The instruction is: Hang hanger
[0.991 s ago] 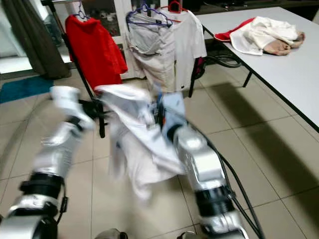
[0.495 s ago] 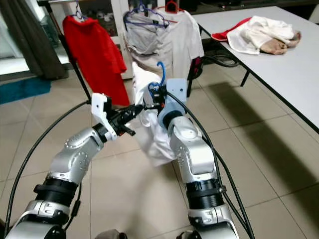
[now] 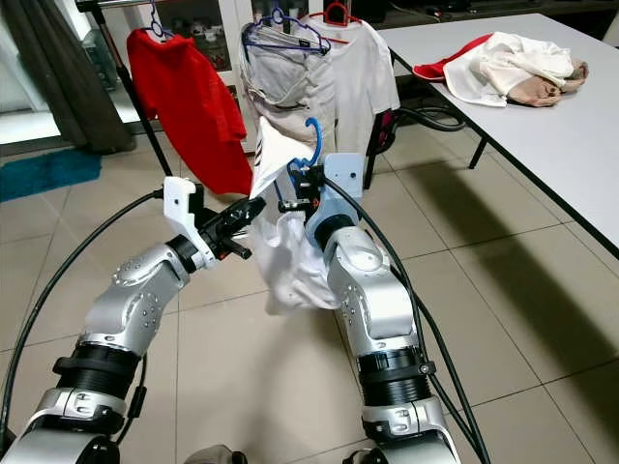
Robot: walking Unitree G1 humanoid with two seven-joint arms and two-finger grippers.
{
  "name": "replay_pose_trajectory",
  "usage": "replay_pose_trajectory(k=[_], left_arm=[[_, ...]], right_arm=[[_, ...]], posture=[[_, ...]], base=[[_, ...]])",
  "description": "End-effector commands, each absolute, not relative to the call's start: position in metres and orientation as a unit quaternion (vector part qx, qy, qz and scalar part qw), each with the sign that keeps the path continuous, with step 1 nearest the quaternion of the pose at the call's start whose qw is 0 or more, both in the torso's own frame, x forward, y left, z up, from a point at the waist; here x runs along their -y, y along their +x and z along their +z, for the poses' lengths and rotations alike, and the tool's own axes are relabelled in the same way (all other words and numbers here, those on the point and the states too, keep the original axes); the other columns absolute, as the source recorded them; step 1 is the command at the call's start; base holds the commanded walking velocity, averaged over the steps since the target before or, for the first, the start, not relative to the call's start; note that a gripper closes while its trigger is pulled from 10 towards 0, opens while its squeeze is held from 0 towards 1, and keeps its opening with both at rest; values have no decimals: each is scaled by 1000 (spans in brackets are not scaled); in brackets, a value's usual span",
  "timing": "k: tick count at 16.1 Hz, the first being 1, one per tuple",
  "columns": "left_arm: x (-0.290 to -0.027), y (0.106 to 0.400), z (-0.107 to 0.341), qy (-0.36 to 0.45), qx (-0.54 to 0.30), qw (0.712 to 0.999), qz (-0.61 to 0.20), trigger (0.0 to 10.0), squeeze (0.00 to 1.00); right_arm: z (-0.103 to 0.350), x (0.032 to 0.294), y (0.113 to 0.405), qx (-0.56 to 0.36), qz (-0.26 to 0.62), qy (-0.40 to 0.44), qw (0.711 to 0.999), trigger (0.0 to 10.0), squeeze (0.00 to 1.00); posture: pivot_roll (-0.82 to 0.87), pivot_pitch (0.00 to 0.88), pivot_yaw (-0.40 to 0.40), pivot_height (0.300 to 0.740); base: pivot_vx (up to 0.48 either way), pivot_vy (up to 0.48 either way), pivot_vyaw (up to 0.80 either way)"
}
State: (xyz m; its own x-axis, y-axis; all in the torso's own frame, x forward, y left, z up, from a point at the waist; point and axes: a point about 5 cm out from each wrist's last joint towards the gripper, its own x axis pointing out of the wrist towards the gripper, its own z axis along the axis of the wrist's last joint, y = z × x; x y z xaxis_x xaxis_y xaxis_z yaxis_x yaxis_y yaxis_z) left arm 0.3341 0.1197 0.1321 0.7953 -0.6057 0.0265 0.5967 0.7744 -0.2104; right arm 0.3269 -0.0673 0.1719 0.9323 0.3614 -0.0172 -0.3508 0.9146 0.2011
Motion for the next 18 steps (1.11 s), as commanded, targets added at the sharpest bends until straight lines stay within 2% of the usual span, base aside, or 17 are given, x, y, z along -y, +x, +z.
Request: replay_pose_trajectory(k=[1, 2, 3, 5, 9, 11, 12, 14, 15, 18], left_arm=[[-124, 336, 130, -87, -28, 949, -302, 10000, 0], [-126, 336, 130, -78, -27, 948, -308, 10000, 302], [-126, 335, 131, -77, -26, 946, -314, 10000, 1000], [-120, 328, 129, -74, -41, 927, -364, 10000, 1000], [-114, 323, 124, -70, -54, 917, -389, 10000, 1000], [-121, 323, 126, -61, -46, 919, -387, 10000, 1000], [-129, 325, 132, -63, -29, 922, -381, 10000, 1000], [-167, 327, 154, -75, 26, 923, -375, 10000, 1000], [-173, 327, 158, -76, 33, 925, -372, 10000, 1000], [-233, 333, 181, -45, 57, 950, -302, 10000, 1000]], right_arm=[[184, 64, 329, 1, 192, 108, 975, 10000, 0], [185, 64, 329, 4, 192, 111, 975, 10000, 0], [185, 64, 329, 5, 191, 112, 975, 10000, 0], [185, 65, 329, 10, 187, 116, 975, 10000, 0], [188, 68, 329, 23, 185, 123, 975, 10000, 0], [189, 70, 330, 31, 189, 118, 974, 10000, 0], [190, 71, 329, 36, 204, 105, 973, 10000, 0], [194, 78, 324, 48, 264, 90, 959, 10000, 0], [194, 80, 323, 49, 275, 87, 956, 10000, 0], [198, 102, 313, 53, 360, 82, 928, 10000, 0]], posture=[[-42, 0, 92, 740], [-42, 0, 90, 740], [-42, 0, 90, 740], [-43, 0, 91, 740], [-46, 0, 93, 740], [-45, 0, 95, 740], [-43, 0, 101, 740], [-41, 0, 103, 740], [-41, 0, 103, 740], [-34, 0, 90, 740]], base=[[0, 0, 0], [0, 0, 0], [0, 0, 0], [0, 0, 0], [0, 0, 0], [0, 0, 0], [0, 0, 0], [0, 0, 0], [0, 0, 0], [0, 0, 0]])
